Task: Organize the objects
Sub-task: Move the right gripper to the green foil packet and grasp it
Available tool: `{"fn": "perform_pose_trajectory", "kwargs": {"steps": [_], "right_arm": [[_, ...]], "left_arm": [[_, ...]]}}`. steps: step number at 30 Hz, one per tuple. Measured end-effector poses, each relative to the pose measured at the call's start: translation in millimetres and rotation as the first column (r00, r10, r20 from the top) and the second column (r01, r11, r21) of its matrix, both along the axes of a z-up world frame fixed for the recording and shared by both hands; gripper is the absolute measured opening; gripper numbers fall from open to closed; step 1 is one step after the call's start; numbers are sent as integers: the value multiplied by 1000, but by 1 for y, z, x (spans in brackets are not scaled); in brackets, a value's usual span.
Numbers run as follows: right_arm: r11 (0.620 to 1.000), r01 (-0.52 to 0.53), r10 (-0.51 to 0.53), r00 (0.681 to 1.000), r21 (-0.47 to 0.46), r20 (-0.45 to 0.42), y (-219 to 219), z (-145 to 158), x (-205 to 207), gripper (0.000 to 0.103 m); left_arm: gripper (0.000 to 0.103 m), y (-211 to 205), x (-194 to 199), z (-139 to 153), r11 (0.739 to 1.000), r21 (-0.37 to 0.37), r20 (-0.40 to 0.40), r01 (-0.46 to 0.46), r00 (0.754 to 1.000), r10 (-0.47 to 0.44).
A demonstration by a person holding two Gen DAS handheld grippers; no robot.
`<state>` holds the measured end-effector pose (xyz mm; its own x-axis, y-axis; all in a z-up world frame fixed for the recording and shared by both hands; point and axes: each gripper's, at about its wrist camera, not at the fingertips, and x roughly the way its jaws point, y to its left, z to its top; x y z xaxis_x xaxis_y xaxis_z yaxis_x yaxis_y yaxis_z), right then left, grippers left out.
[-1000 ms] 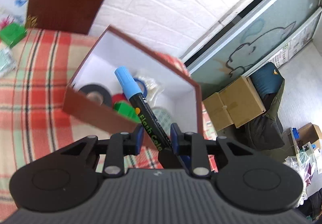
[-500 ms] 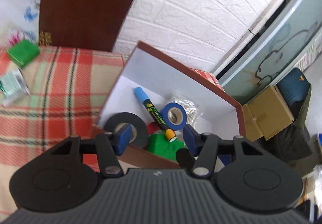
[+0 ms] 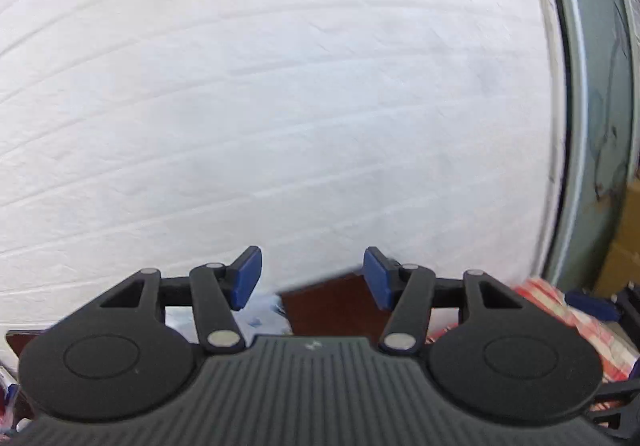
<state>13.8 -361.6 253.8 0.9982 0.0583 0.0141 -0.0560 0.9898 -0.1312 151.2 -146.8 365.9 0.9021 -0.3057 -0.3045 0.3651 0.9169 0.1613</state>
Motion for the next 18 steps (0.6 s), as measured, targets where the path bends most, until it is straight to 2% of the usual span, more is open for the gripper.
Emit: {"fn": "perform_pose_trajectory", "kwargs": {"steps": [2, 4, 5, 7, 8, 10, 12, 14, 16, 18], "right_arm": [[999, -38, 38, 999, 23, 4, 11, 7, 9, 60], [995, -74, 76, 997, 65, -24, 28, -9, 25, 60], [993, -94, 99, 993, 77, -62, 40, -24, 40, 60], [989, -126, 138, 977, 82, -162, 68, -65, 65, 60], [986, -138, 154, 963, 89, -220, 82, -90, 78, 59], [985, -149, 169, 931, 86, -323, 109, -133, 109, 57], [987, -155, 157, 901, 37, -405, 133, -176, 135, 56], [987, -157, 130, 881, -21, -455, 148, -207, 157, 57], [990, -136, 107, 869, -26, -484, 151, -224, 175, 61], [992, -121, 114, 854, 20, -508, 146, -234, 191, 64]], "left_arm": [[58, 29, 9, -20, 998, -63, -41, -13, 999, 10], [58, 52, 28, -65, 996, -83, -144, -43, 989, 30], [57, 63, 42, -97, 994, -86, -211, -69, 976, 49], [56, 83, 68, -162, 985, -109, -359, -133, 929, 86], [54, 93, 81, -195, 978, -129, -438, -167, 894, 95], [51, 109, 104, -256, 957, -174, -585, -230, 807, 88], [51, 117, 121, -299, 935, -227, -674, -274, 737, 53], [51, 118, 134, -320, 915, -279, -712, -290, 702, 5], [58, 115, 145, -334, 904, -328, -720, -274, 692, -52], [65, 106, 153, -338, 892, -369, -724, -260, 683, -100]]}}
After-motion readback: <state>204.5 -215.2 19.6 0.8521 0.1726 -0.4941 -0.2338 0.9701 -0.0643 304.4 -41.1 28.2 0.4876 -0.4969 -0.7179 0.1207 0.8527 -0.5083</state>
